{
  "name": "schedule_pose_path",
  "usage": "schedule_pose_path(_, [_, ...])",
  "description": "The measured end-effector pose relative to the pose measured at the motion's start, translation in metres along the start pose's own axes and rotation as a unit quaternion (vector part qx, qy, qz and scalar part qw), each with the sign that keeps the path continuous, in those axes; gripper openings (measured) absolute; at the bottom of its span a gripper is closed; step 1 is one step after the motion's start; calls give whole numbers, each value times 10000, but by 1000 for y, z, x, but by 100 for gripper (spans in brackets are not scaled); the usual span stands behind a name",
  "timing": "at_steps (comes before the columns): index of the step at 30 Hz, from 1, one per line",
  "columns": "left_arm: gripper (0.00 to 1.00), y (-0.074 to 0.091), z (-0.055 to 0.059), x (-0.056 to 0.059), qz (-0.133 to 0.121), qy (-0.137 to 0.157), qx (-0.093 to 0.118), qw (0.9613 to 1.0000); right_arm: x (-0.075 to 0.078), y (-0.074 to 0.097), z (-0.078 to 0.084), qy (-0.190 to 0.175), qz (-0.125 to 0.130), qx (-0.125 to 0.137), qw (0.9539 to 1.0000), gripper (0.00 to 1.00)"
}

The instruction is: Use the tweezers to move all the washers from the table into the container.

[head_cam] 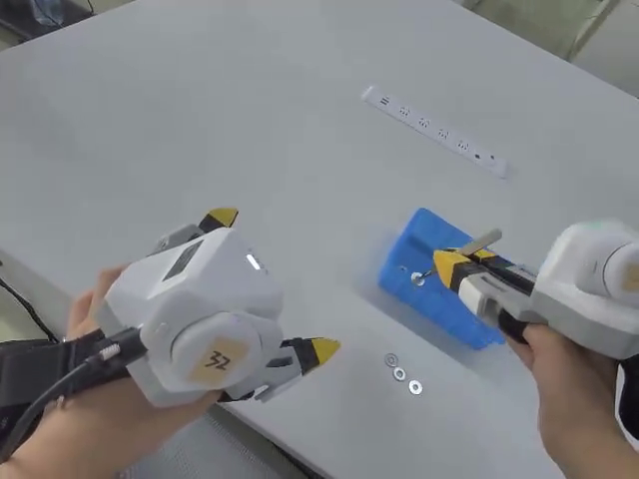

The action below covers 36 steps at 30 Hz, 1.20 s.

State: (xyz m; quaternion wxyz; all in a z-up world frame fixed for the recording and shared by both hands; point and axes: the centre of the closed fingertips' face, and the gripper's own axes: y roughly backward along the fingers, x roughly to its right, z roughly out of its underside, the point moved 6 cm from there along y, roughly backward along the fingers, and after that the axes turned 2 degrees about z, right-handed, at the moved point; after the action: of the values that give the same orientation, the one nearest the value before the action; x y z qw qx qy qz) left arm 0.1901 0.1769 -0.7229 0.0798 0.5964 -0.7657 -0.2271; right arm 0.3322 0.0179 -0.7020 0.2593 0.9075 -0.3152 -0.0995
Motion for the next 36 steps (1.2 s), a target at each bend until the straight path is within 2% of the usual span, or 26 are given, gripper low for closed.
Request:
schedule_pose_path(4, [97,-1,1,1,12,-21,-30,10000,10,-7,-1,44,179,56,9998,3])
schedule_pose_path(12, [96,-1,2,2,12,-82,-76,9999,28,-26,15,36,343,-181,9992,3])
schedule_pose_path(22, [96,-1,2,5,71,-143,-92,9998,32,-55,32,-11,258,-431,9987,3])
schedule_pose_path(27, [96,-2,4,3,25,-125,-173,9998,35,-67,38,-109,203,-522,9984,3])
schedule_pose_path(36, [96,-4,8,4,21,-208,-317,9993,32,-69,44,-40,171,-643,9978,3])
